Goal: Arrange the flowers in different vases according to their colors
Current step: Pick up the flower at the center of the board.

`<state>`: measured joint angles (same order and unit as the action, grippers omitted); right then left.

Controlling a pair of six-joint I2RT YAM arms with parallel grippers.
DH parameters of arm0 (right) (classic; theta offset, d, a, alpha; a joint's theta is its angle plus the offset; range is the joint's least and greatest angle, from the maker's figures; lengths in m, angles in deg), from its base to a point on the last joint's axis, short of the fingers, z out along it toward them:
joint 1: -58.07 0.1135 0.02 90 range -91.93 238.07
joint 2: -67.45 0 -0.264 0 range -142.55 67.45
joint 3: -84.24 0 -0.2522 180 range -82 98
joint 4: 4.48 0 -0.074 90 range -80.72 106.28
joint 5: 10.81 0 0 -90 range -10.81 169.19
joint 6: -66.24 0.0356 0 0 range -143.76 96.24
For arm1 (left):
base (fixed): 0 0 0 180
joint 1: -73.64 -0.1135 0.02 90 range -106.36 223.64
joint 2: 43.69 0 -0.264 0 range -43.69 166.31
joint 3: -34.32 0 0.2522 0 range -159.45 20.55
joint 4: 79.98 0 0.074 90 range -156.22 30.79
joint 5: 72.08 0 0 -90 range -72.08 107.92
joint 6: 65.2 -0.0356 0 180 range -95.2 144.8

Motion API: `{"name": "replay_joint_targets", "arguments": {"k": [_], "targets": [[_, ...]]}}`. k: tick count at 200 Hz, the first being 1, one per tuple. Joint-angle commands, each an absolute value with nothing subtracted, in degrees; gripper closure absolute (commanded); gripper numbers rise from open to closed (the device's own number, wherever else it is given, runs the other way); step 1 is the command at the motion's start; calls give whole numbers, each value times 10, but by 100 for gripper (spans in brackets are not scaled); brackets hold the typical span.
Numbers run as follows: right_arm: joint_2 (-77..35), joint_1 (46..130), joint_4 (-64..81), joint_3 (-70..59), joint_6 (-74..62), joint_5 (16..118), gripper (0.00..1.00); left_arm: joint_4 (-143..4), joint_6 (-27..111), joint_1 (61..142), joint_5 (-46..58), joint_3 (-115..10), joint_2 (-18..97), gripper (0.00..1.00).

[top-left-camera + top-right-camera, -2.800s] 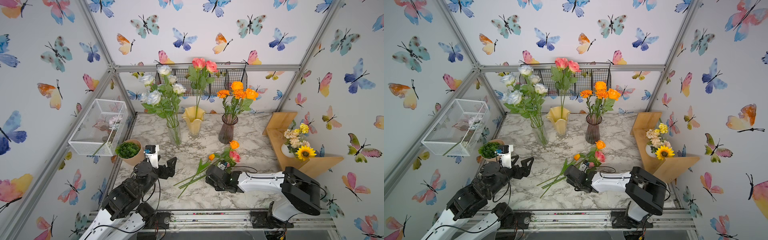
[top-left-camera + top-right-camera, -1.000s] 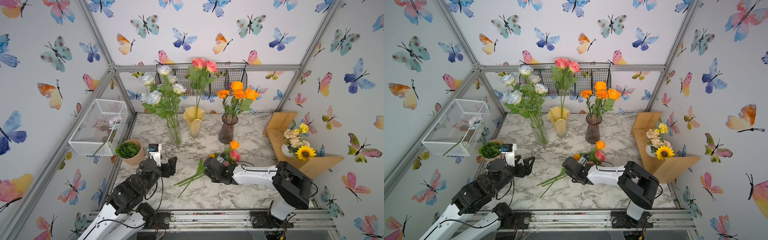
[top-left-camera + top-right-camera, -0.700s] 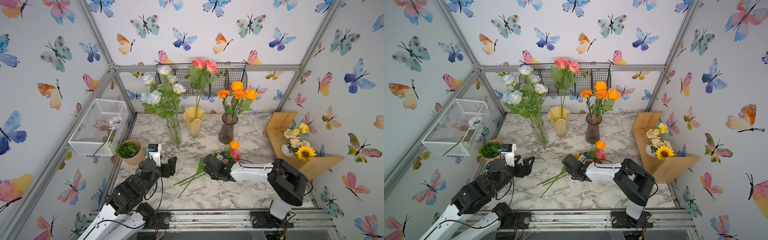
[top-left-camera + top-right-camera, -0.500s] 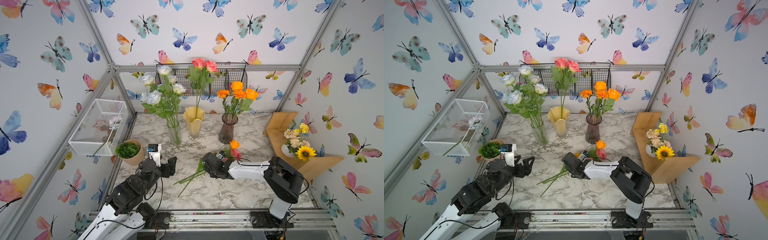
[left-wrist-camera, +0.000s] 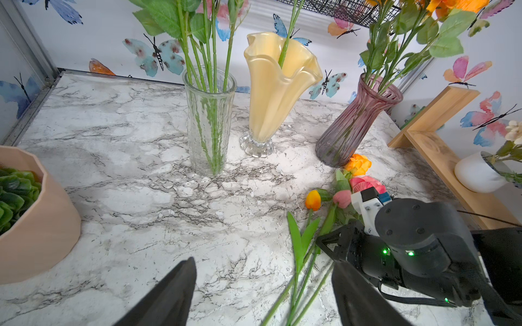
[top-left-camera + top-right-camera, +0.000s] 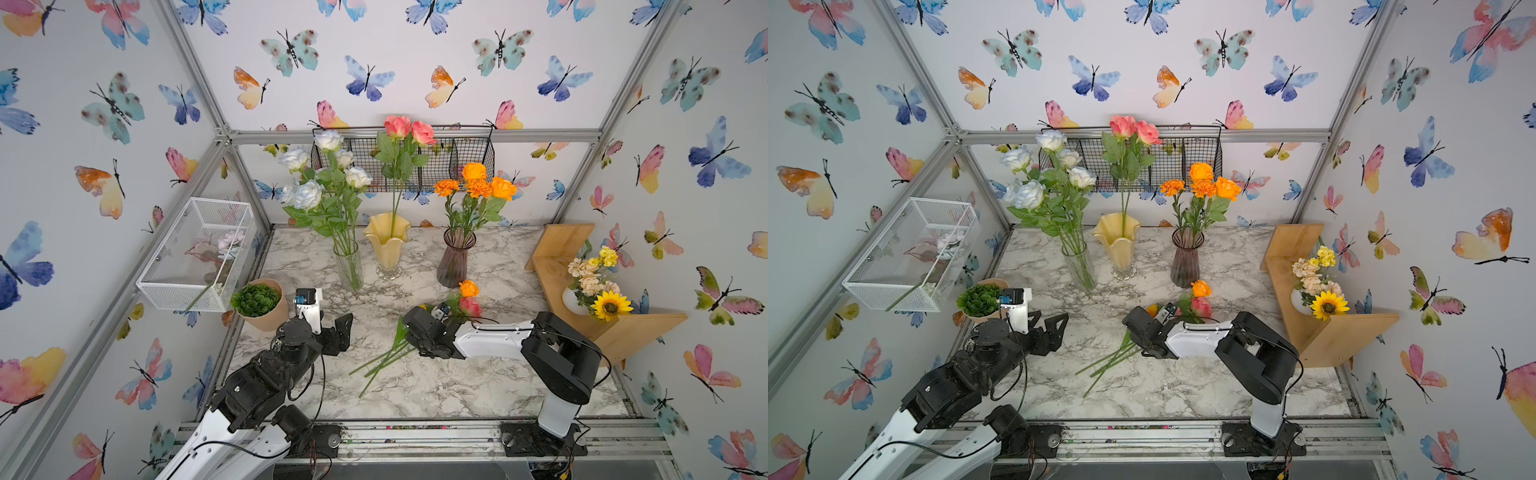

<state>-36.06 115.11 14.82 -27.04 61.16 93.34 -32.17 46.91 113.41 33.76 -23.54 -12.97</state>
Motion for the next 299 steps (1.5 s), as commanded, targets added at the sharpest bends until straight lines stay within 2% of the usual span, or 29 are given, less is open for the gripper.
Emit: {"name": "replay_joint_targets", "arguments": {"k": [1, 89, 150, 192, 212, 238, 272, 299], "targets": [[-367, 1148, 171, -274, 614, 940, 97, -319, 469, 1135, 357, -237, -135, 19], [-273, 1148, 186, -263, 626, 970, 98, -319, 468, 1135, 345, -239, -135, 19], [-212, 1149, 244, -222, 536, 1002, 98, -314, 484, 1135, 294, -270, -119, 19], [-171, 1149, 261, -176, 343, 1065, 98, -335, 479, 1135, 249, -248, -134, 15], [-126, 1149, 179, -200, 221, 1084, 98, -356, 474, 1135, 217, -233, -151, 13], [-86, 1149, 64, -214, 74, 1085, 98, -382, 480, 1135, 233, -208, -178, 11], [-102, 1149, -12, -160, -89, 1084, 98, -383, 481, 1135, 232, -201, -185, 11], [-139, 1149, -91, -105, -225, 1102, 98, -384, 479, 1135, 235, -201, -178, 7]]}}
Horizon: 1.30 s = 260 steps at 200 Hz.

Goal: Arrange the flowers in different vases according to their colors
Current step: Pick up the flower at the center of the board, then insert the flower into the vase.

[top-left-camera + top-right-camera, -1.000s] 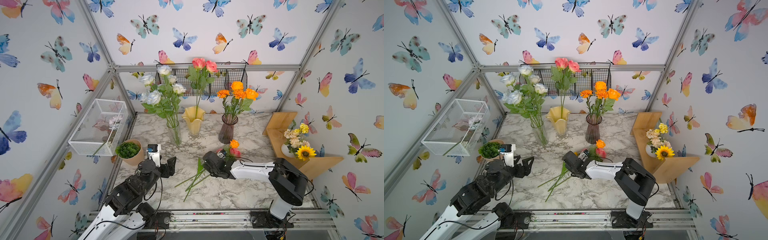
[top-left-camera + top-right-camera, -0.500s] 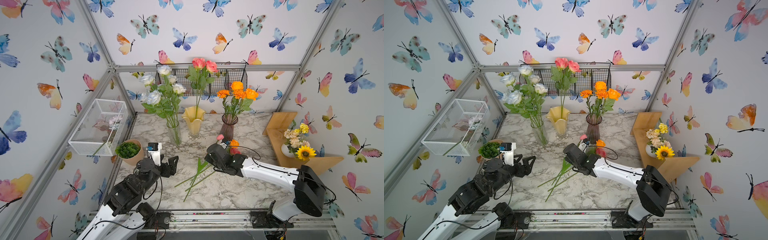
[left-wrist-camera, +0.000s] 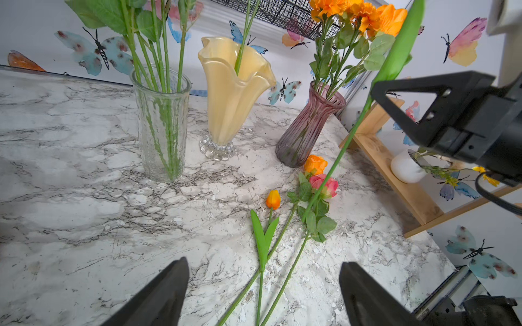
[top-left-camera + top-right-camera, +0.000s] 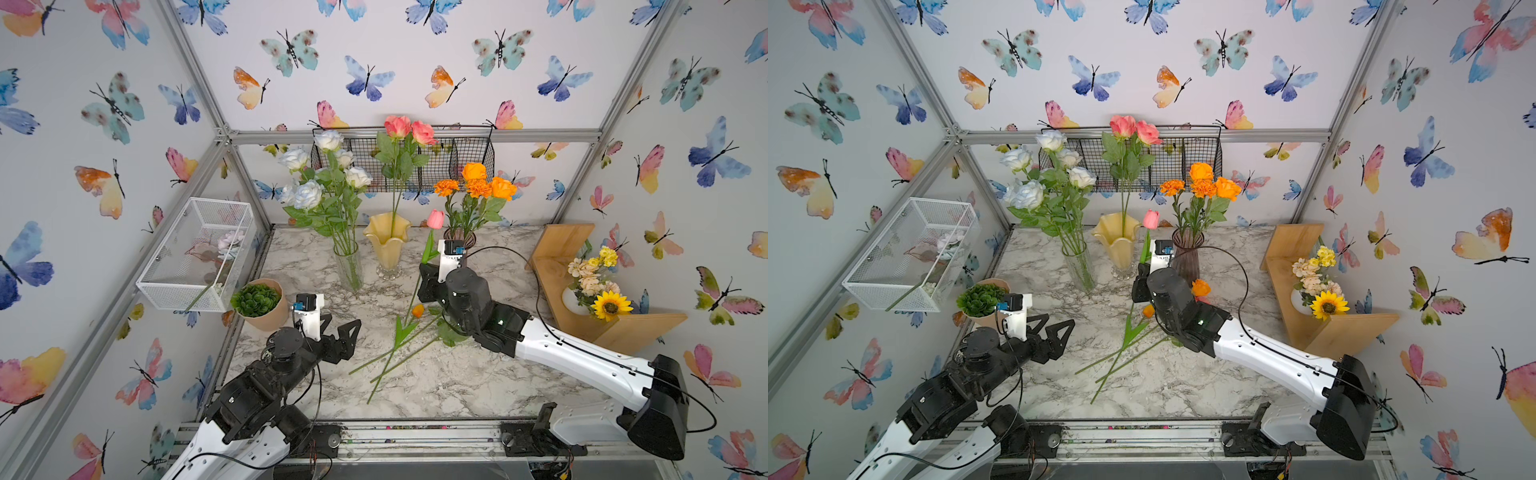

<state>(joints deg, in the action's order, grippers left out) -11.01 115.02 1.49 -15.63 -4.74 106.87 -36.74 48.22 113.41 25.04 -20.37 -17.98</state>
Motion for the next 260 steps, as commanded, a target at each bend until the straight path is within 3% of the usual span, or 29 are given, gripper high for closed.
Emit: {"name": "replay_joint_targets", "arguments": {"k": [1, 12, 32, 100, 162, 203, 260], "targets": [[-142, 1149, -94, -103, -230, 1103, 98, -384, 479, 1135, 235, -201, -178, 6], [-167, 1148, -123, -78, -280, 1114, 98, -384, 478, 1134, 234, -201, -175, 1], [-213, 1140, -172, -35, -344, 1120, 97, -384, 476, 1130, 230, -202, -171, 1], [-292, 1057, -161, 102, -271, 1040, 98, -384, 468, 1116, 230, -206, -169, 1], [-397, 1049, -138, 251, -285, 1007, 98, -369, 441, 1114, 189, -229, -133, 1], [-462, 1045, -150, 289, -272, 1000, 98, -381, 446, 1113, 208, -215, -166, 1], [-507, 1034, -167, 231, -224, 1005, 98, -392, 444, 1097, 201, -209, -168, 1]]}}
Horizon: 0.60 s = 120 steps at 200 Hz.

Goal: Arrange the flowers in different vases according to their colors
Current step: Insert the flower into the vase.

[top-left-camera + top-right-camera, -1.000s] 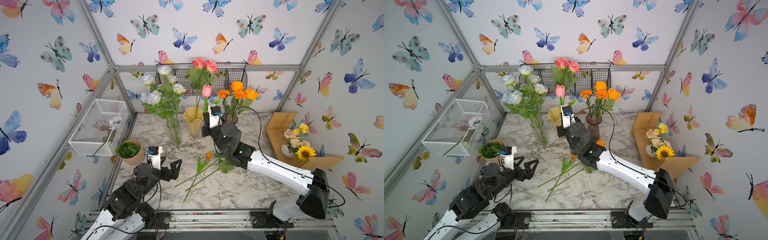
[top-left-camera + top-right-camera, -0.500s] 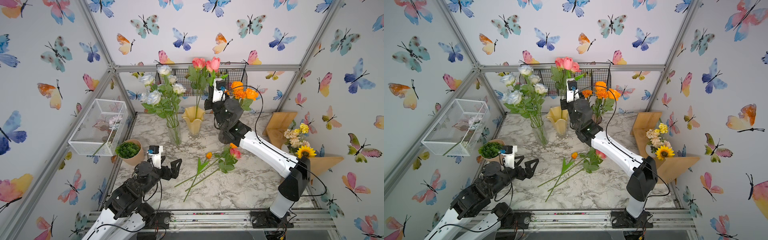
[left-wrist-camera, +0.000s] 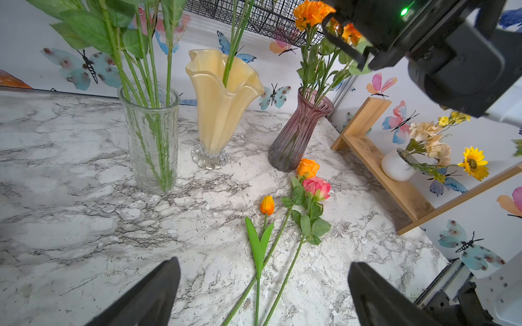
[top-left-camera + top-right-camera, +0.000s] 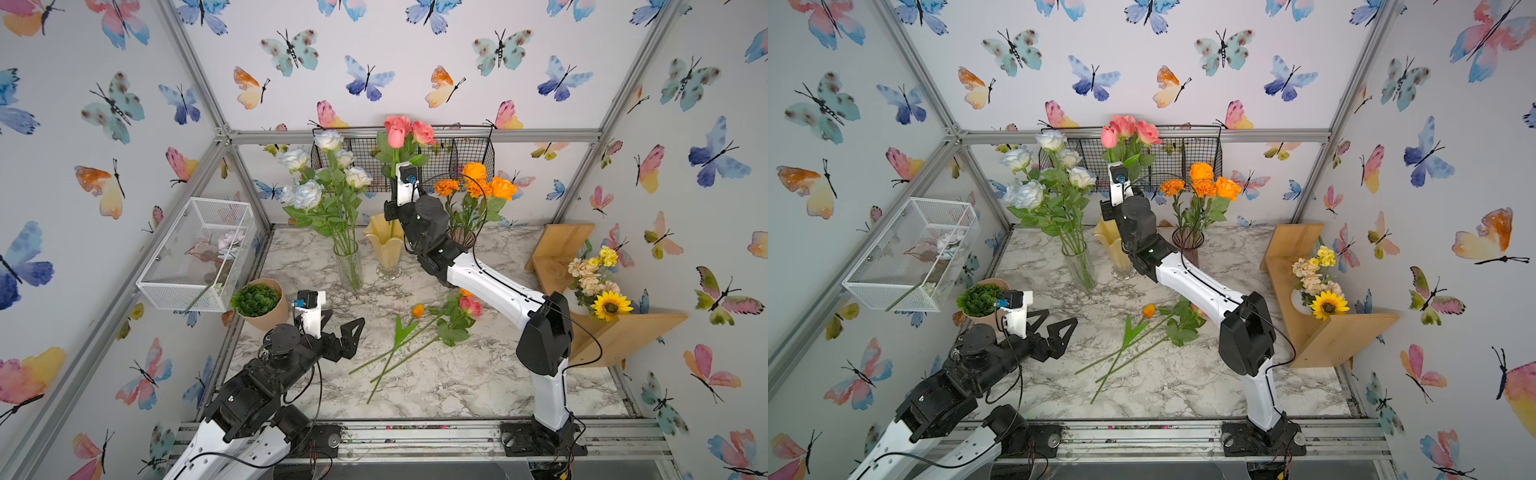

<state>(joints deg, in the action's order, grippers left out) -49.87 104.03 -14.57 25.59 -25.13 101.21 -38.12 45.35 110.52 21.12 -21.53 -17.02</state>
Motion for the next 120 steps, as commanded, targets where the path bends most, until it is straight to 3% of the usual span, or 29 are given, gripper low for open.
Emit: {"name": "replay_joint_targets", "arguments": {"k": [1, 11, 35, 56, 68, 120], "targets": [[-508, 1034, -167, 230, -224, 1006, 98, -392, 444, 1097, 201, -208, -168, 1], [-511, 1034, -161, 222, -221, 1008, 95, -392, 444, 1094, 199, -209, -167, 1], [-512, 1034, -113, 226, -216, 1005, 63, -393, 443, 1089, 197, -208, -170, 1], [-495, 1034, -74, 229, -207, 1007, 47, -394, 443, 1085, 196, -208, -170, 1], [-480, 1034, -56, 230, -196, 1009, 41, -395, 443, 1081, 193, -208, -170, 1], [-373, 1035, 84, 205, -87, 1012, 39, -395, 442, 1075, 189, -207, -174, 1]]}}
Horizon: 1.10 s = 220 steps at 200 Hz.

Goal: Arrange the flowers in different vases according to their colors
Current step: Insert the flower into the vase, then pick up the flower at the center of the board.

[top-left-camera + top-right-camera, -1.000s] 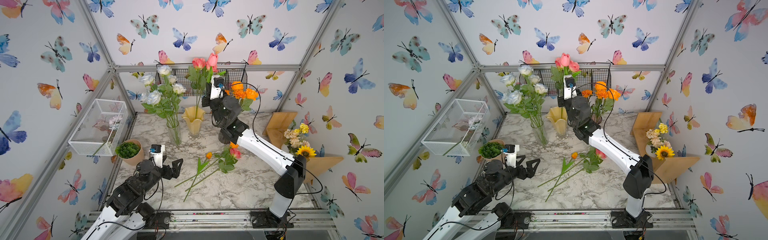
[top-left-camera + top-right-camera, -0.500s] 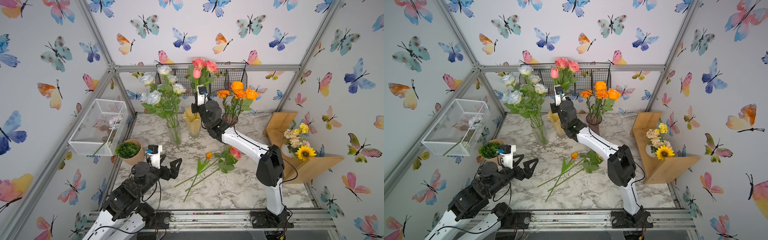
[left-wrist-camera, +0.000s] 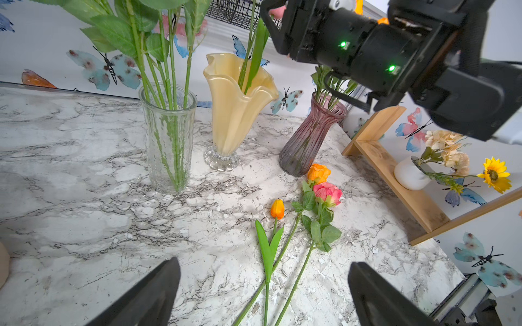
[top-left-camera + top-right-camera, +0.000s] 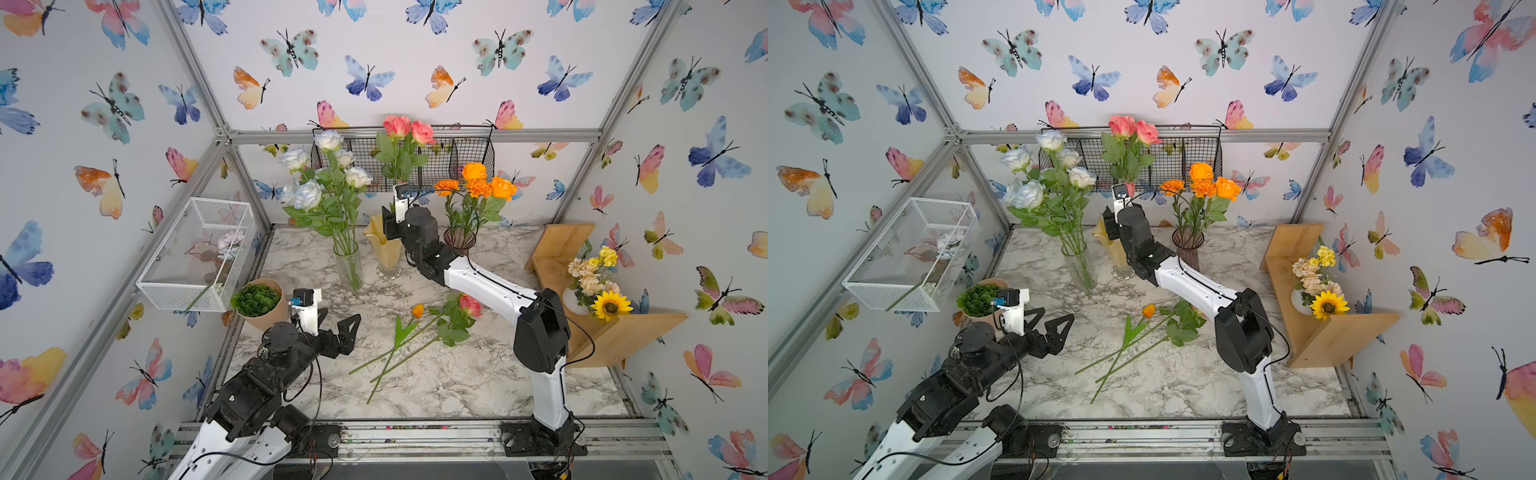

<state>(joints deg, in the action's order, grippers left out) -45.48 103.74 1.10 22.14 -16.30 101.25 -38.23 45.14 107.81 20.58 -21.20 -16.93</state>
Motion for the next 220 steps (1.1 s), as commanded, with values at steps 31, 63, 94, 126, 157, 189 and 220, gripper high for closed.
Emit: {"name": "replay_joint_targets", "arguments": {"k": [31, 63, 94, 126, 157, 189, 220], "targets": [[-276, 1035, 195, 131, 17, 1019, 40, -395, 441, 1075, 189, -207, -178, 1], [-181, 1034, 324, 46, 114, 1005, 40, -395, 441, 1075, 188, -207, -178, 1], [-95, 1034, 394, -71, 211, 974, 42, -395, 441, 1075, 187, -207, -179, 1], [-31, 1034, 422, -195, 278, 940, 42, -395, 441, 1075, 187, -206, -178, 1], [-50, 1034, 458, -236, 296, 926, 43, -395, 441, 1075, 188, -206, -178, 0], [-83, 1019, 436, -255, 308, 929, 46, -393, 441, 1075, 190, -206, -181, 2], [-132, 975, 402, -268, 308, 883, 47, -392, 441, 1075, 193, -206, -184, 2]]}}
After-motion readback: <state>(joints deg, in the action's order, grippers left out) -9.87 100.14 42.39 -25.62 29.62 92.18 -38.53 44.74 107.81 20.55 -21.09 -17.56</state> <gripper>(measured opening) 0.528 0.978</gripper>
